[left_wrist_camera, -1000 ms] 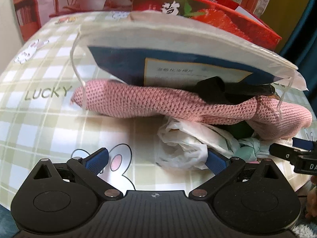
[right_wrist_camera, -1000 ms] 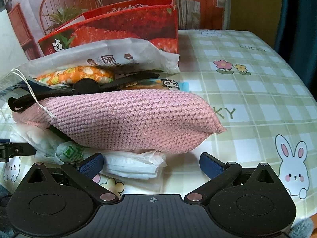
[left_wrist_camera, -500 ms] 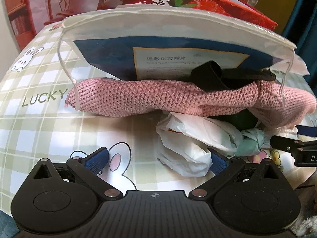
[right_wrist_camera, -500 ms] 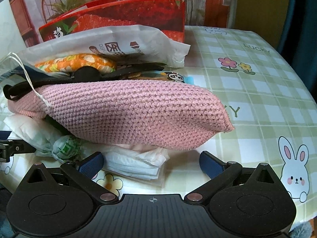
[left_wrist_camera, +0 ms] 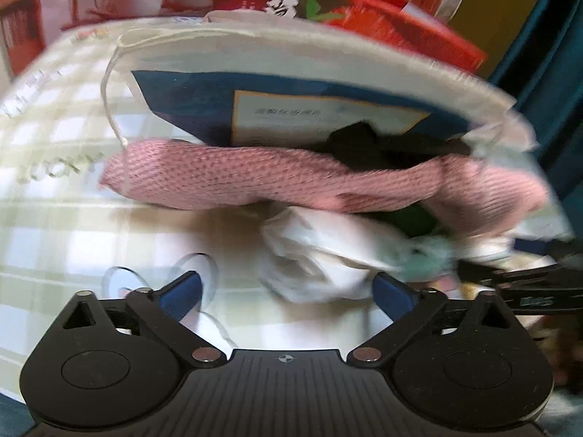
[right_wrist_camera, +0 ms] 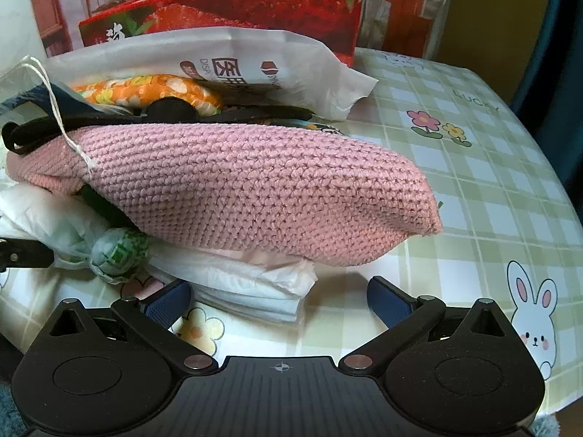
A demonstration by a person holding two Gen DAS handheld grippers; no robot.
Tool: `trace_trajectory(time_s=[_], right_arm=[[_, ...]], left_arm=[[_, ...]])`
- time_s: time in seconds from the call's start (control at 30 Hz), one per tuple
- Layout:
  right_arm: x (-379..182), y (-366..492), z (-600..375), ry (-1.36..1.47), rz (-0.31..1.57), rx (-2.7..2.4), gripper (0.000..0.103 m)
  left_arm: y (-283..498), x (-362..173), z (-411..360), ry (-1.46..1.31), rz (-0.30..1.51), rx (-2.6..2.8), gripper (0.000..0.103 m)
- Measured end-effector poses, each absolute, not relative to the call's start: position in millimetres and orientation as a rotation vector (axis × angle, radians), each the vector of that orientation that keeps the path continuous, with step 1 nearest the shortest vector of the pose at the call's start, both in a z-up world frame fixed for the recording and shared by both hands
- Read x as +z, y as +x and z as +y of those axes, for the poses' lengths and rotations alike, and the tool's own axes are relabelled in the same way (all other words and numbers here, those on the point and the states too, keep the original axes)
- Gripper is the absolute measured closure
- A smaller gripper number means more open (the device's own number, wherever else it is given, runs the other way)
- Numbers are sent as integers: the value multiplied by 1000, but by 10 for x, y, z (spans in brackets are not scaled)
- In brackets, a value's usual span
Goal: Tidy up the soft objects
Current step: 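Move the left tool down toward the white plastic bundle under the pink scarf, then close the left gripper on the white plastic bundle and pull it out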
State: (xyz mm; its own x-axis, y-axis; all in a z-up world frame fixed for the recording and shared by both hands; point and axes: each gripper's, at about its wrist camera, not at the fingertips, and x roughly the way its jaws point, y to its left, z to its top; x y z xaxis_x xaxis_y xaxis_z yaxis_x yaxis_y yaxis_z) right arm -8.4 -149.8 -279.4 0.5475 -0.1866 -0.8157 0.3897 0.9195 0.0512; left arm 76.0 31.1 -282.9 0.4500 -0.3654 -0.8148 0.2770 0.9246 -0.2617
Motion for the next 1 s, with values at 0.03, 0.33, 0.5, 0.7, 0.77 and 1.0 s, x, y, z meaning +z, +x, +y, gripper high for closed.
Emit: trace_trajectory(time_s=[0.03,0.33,0.5,0.7,0.77,1.0], right_arm=[[-2785,-101,-1522,256,925,-339,0],[-2719,-202,-1639,391,868,-247,1],[-2710,-191,-1625,393,860,-231,8],[-2685,-219,-1646,418,843,-225,18],[-2680,-222,-1646,422,839,-219,25],[-2678,-251,-1647,431,827,-214,41]], left_arm=[[799,-2850,355,-119,1026,-418,12],[738,-2758,302,-155,915,-439,19],[586,-2627,284,-194,918,-447,43],[528,-2629,341,-207,905,-468,57],[528,-2638,352,-211,908,-464,58],[551,-2693,333,-203,936,-431,58]])
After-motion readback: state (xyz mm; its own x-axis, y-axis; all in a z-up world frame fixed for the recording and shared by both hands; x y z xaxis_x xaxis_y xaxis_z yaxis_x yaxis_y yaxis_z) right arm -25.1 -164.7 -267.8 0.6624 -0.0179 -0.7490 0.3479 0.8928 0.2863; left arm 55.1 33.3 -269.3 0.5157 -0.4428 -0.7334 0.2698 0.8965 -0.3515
